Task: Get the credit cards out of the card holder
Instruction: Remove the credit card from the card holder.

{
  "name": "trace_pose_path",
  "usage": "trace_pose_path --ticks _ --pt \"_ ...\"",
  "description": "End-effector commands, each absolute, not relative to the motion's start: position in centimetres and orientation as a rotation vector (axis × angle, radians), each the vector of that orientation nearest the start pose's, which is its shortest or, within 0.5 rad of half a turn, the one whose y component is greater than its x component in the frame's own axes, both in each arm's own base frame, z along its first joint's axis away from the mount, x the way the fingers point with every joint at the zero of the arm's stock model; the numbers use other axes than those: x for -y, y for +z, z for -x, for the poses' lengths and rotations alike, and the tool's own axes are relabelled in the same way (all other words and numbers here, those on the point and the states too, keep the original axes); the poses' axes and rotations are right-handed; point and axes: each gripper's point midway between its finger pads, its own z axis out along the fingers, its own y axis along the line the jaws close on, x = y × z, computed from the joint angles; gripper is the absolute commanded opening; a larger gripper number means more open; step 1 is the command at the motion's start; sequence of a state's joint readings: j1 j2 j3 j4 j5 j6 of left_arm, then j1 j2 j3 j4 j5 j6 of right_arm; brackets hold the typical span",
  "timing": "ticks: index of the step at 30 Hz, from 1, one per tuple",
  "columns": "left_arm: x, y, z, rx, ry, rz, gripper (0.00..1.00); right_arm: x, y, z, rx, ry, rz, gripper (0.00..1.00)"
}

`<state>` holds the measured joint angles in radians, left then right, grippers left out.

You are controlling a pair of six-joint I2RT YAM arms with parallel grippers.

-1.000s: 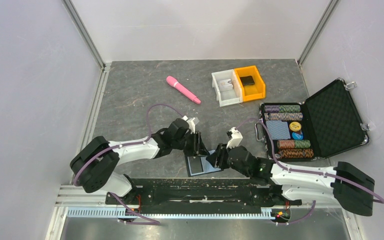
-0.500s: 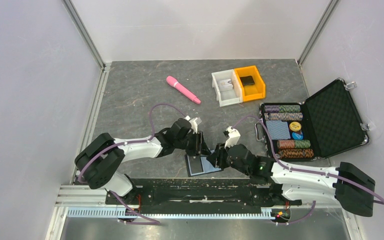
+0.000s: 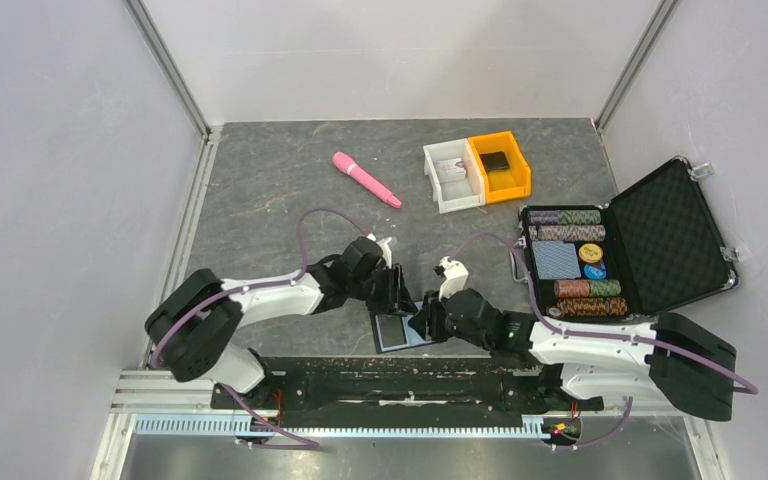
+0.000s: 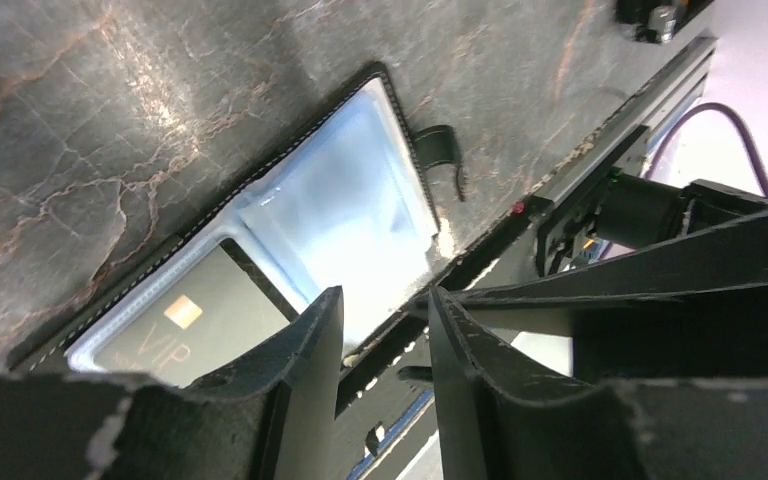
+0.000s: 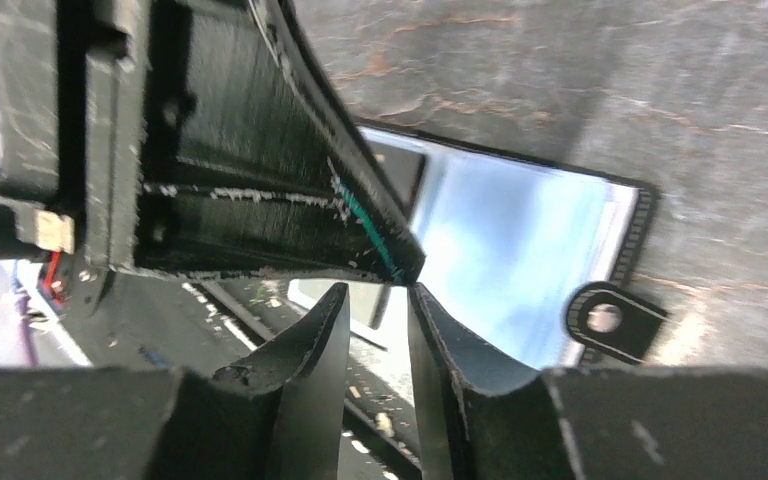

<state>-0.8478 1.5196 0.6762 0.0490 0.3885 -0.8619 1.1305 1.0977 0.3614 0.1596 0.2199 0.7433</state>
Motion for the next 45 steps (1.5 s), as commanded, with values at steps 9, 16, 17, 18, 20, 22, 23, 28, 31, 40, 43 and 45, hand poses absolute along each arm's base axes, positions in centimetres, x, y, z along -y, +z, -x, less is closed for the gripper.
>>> trace_pose_path --ticks 9,16,17,18,20,22,23,28,31,40,43,45 --pt "27.5 11.7 -19.2 -2.484 -0.956 -0.068 0.46 -29.0 5.6 -14.7 -2.271 0.815 0.283 0.25" --pt "26.4 10.3 -17.6 -2.526 -0.949 -0.071 0.46 -27.5 2.8 -14.7 -2.362 0.709 0.279 0.24" --pt "26.3 10.2 -17.5 -2.527 -0.951 -0.073 0.46 -27.4 2.7 -14.9 -2.366 0.689 0.27 0.24" --pt "26.2 10.0 -17.3 -2.531 -0.954 -0.074 0.46 -27.2 2.6 -15.0 -2.371 0.67 0.271 0.24" --pt "26.2 9.6 -17.0 -2.537 -0.961 -0.078 0.45 -27.1 2.7 -15.3 -2.378 0.635 0.266 0.24" --pt "26.1 9.3 -16.8 -2.544 -0.968 -0.08 0.44 -27.6 3.4 -15.4 -2.374 0.641 0.286 0.23" --pt "26.1 8.9 -16.6 -2.553 -0.97 -0.08 0.43 -28.1 4.0 -15.5 -2.363 0.662 0.297 0.23" --pt "26.2 7.9 -16.1 -2.559 -1.01 -0.075 0.4 -31.2 7.0 -15.0 -2.287 0.852 0.369 0.24" --pt "26.4 7.3 -15.7 -2.568 -1.036 -0.08 0.37 -32.3 7.2 -14.8 -2.274 0.912 0.393 0.24" --pt "26.4 5.5 -15.3 -2.584 -1.049 -0.078 0.23 -32.2 6.1 -14.9 -2.292 0.978 0.387 0.2" --pt "26.2 4.9 -15.0 -2.602 -1.045 -0.071 0.18 -31.7 5.8 -15.2 -2.295 0.967 0.376 0.2" --pt "26.5 4.8 -15.1 -2.597 -1.062 -0.071 0.17 -31.4 5.5 -15.3 -2.302 0.966 0.374 0.2"
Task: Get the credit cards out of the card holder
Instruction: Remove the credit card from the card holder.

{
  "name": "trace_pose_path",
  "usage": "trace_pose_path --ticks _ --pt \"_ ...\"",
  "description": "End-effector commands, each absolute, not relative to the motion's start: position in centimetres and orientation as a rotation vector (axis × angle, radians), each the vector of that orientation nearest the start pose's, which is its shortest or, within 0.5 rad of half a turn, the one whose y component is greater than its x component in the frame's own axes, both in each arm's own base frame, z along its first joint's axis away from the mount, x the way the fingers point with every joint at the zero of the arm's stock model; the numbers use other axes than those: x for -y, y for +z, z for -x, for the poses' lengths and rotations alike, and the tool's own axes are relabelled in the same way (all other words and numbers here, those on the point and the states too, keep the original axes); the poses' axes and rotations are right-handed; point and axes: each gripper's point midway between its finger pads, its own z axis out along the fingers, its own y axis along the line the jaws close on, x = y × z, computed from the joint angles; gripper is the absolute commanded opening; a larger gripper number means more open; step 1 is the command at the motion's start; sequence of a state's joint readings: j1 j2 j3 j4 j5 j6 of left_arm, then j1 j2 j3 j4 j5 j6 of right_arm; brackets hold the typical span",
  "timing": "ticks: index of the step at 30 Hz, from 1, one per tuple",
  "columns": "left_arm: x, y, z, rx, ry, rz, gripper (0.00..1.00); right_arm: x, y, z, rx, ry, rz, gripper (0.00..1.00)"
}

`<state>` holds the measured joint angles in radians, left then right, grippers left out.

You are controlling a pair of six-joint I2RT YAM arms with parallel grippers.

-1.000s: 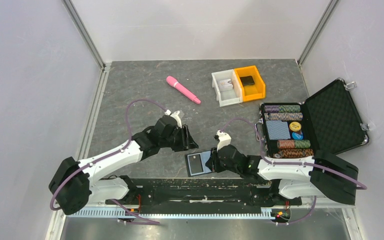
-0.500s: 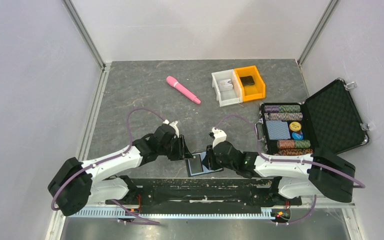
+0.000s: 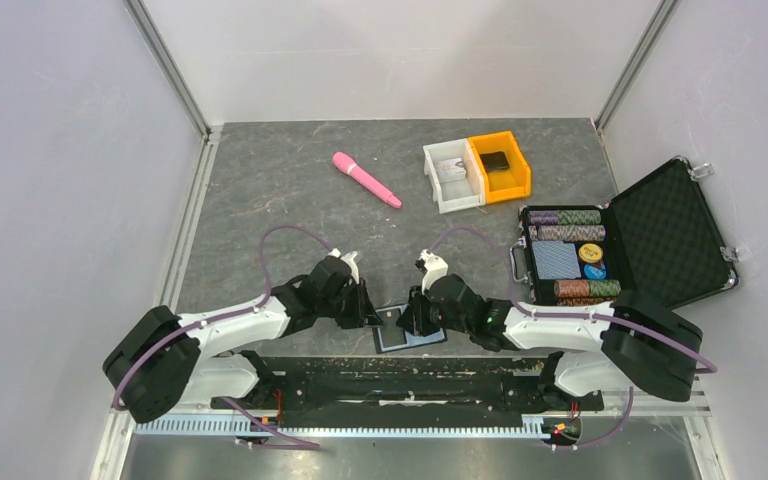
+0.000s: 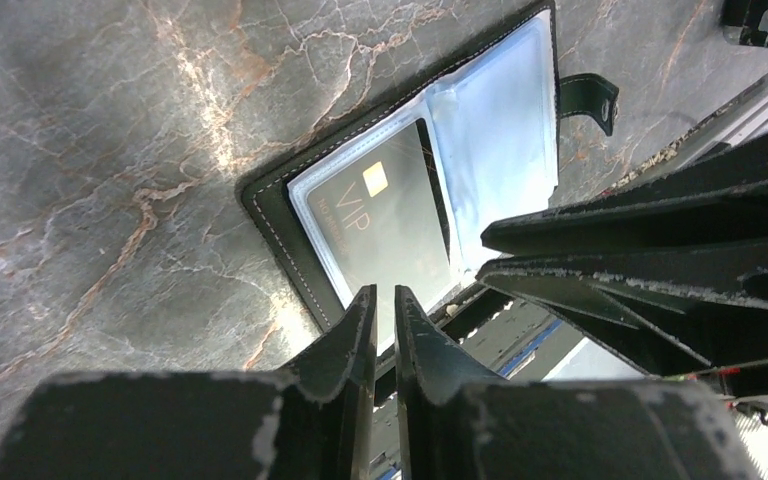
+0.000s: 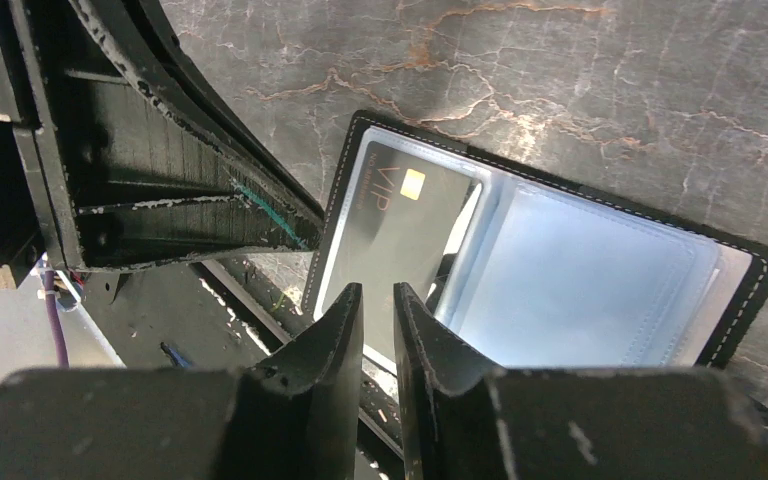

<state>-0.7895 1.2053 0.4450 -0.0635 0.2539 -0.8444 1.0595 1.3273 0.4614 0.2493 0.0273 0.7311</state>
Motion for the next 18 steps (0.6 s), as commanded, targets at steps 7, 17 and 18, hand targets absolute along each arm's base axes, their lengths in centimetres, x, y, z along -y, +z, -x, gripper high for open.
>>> trace_pose_path --ticks 7,17,18 --pt "26.6 4.2 -15.0 -2.617 -1.063 -0.064 0.15 -30.8 4.7 -15.1 -2.323 0.979 0.374 0.21" --pt "25.9 3.3 -14.7 -2.652 -1.009 -0.057 0.12 -30.7 4.0 -14.8 -2.343 1.017 0.358 0.22" --pt "25.8 3.2 -14.7 -2.653 -1.003 -0.054 0.12 -30.7 3.9 -14.8 -2.345 1.015 0.357 0.22"
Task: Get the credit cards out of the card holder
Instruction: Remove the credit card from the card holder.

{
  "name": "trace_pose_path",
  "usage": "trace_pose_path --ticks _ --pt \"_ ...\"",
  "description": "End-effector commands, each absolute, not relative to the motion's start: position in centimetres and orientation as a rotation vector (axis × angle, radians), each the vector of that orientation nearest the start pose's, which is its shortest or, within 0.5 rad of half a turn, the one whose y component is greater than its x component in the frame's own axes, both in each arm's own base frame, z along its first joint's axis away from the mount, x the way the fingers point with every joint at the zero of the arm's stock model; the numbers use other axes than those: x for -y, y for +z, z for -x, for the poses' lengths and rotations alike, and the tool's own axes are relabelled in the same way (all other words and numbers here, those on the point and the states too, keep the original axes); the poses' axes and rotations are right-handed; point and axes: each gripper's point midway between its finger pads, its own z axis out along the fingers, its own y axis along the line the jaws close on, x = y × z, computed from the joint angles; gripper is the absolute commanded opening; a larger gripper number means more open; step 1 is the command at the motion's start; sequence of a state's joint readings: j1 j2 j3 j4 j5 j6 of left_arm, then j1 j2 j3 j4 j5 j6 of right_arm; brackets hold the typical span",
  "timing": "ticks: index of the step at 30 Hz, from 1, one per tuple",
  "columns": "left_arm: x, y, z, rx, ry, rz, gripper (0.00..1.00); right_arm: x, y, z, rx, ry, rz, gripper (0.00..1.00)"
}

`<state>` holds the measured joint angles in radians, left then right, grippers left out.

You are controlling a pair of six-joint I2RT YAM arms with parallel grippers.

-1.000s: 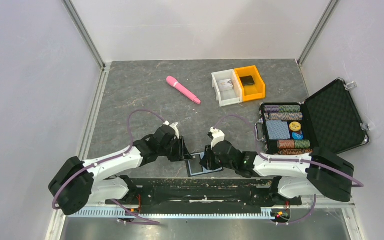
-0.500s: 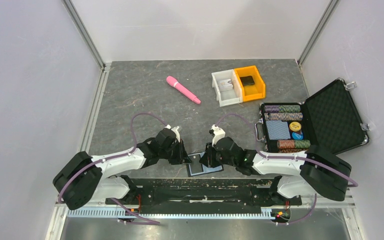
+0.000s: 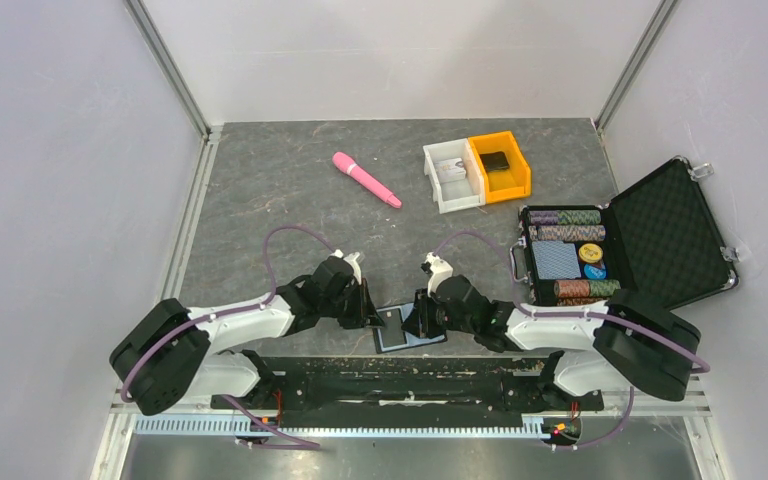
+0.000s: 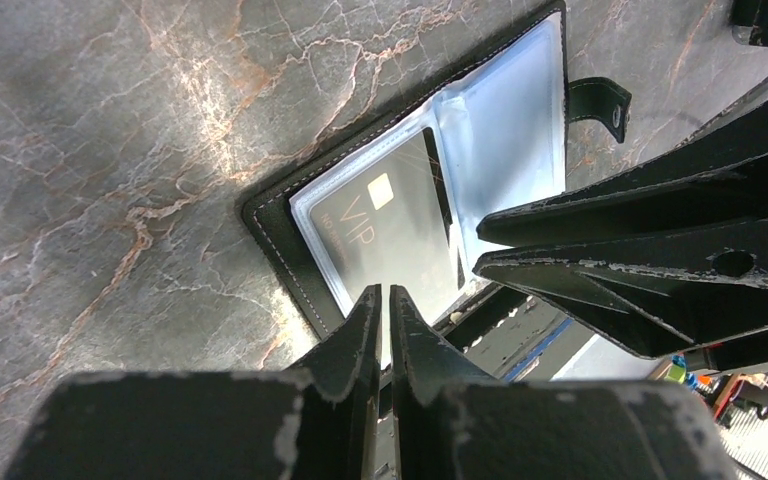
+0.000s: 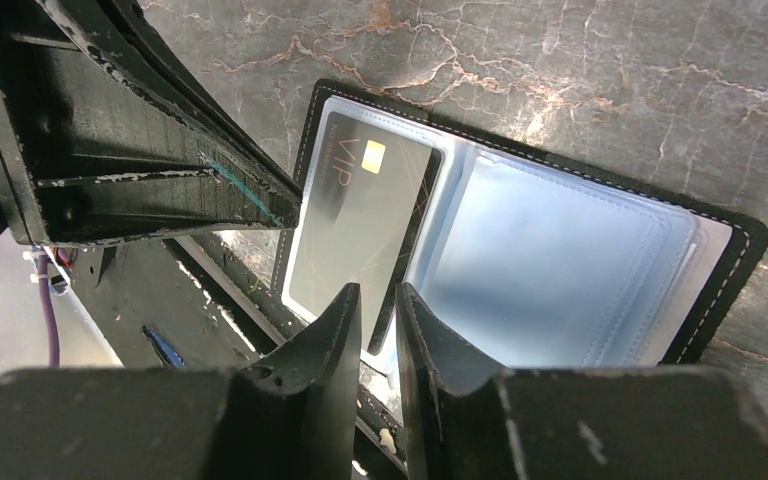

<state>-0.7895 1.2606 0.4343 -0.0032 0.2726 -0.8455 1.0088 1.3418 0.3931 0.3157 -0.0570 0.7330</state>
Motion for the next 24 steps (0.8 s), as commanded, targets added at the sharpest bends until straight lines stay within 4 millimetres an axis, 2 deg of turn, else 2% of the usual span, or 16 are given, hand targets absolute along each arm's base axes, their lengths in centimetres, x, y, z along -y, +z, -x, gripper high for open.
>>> trace_pose_path --ticks 1,24 --pt "25.7 3.1 -14.7 -2.655 -0.998 -0.053 0.12 -30.6 3.8 -14.8 -2.348 1.012 0.354 0.22" --pt "25.4 1.5 -14.1 -2.719 -0.958 -0.052 0.11 -30.6 2.5 -14.4 -2.394 1.024 0.333 0.23"
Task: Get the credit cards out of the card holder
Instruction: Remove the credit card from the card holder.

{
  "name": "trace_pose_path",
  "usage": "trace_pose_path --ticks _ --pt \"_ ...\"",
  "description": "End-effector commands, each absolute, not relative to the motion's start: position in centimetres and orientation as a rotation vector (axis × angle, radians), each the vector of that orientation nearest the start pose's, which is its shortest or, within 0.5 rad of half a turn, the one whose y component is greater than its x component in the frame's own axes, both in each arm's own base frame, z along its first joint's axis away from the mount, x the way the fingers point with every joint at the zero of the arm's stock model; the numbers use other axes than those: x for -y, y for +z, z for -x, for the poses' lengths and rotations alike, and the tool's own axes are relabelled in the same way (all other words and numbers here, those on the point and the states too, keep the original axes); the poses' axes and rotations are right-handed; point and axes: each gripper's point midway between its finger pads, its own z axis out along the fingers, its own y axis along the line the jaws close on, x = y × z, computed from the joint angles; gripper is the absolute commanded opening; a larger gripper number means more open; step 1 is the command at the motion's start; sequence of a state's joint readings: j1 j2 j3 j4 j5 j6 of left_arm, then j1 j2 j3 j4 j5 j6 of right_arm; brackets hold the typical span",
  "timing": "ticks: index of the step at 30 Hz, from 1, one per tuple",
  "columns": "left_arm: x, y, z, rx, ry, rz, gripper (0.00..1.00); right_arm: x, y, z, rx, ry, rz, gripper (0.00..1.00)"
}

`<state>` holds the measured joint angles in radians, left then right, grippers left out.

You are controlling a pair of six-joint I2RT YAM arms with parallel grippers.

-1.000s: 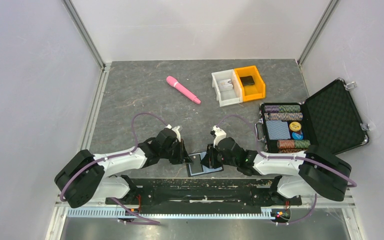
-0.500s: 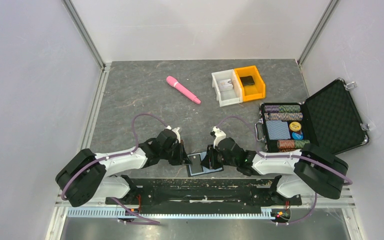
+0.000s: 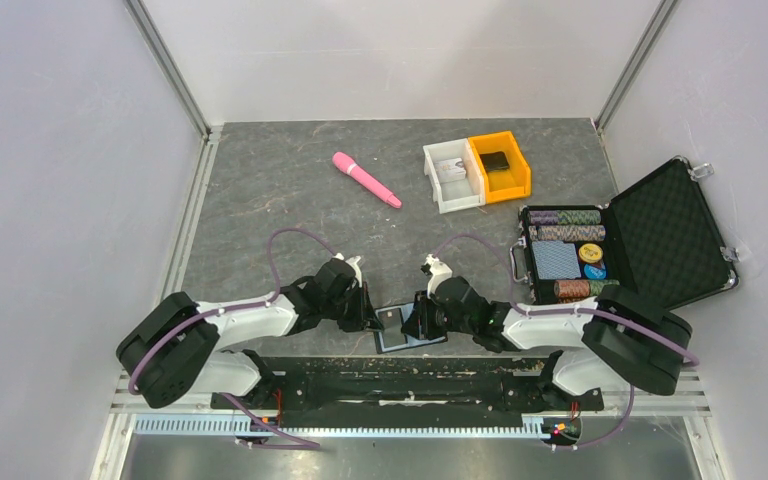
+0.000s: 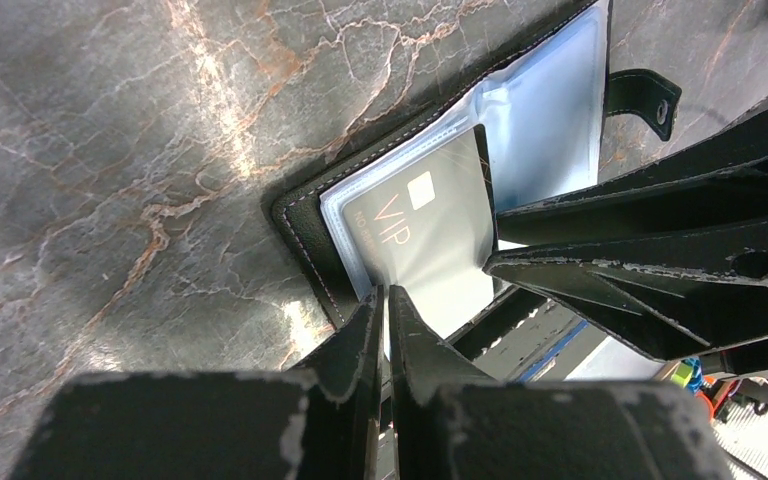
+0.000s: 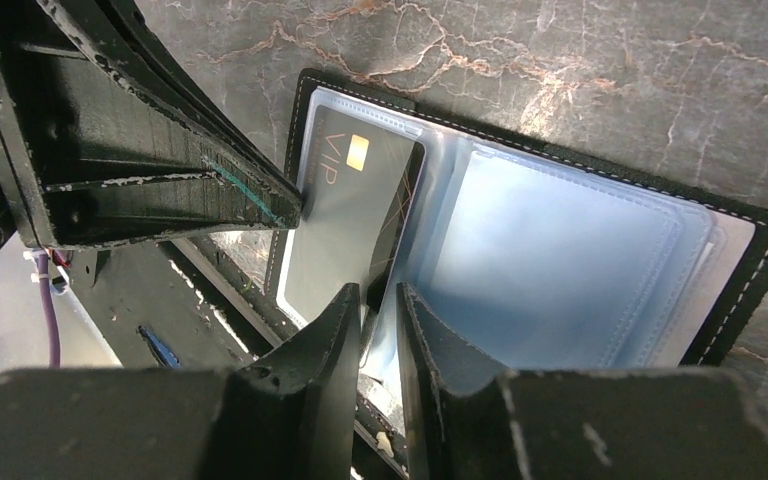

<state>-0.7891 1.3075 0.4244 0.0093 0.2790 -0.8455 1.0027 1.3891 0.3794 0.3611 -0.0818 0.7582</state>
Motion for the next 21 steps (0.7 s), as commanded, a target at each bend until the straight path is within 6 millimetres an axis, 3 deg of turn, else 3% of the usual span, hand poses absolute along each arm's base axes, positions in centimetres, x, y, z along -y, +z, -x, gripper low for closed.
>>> trace_pose_path --ticks 1,8,13,21 --pt "25.4 1.5 -14.1 -2.719 -0.958 -0.053 0.11 -30.7 2.6 -14.4 -2.392 1.03 0.333 0.23" --pt "25.3 1.1 -14.0 -2.732 -0.949 -0.053 0.11 -31.0 2.6 -14.0 -2.387 1.119 0.301 0.16" --pt "25.3 1.1 -14.1 -2.729 -0.947 -0.056 0.11 -30.9 3.2 -14.0 -2.357 1.172 0.281 0.0" --pt "25.3 0.5 -14.0 -2.752 -0.934 -0.057 0.11 -30.5 4.6 -13.7 -2.314 1.293 0.246 0.0"
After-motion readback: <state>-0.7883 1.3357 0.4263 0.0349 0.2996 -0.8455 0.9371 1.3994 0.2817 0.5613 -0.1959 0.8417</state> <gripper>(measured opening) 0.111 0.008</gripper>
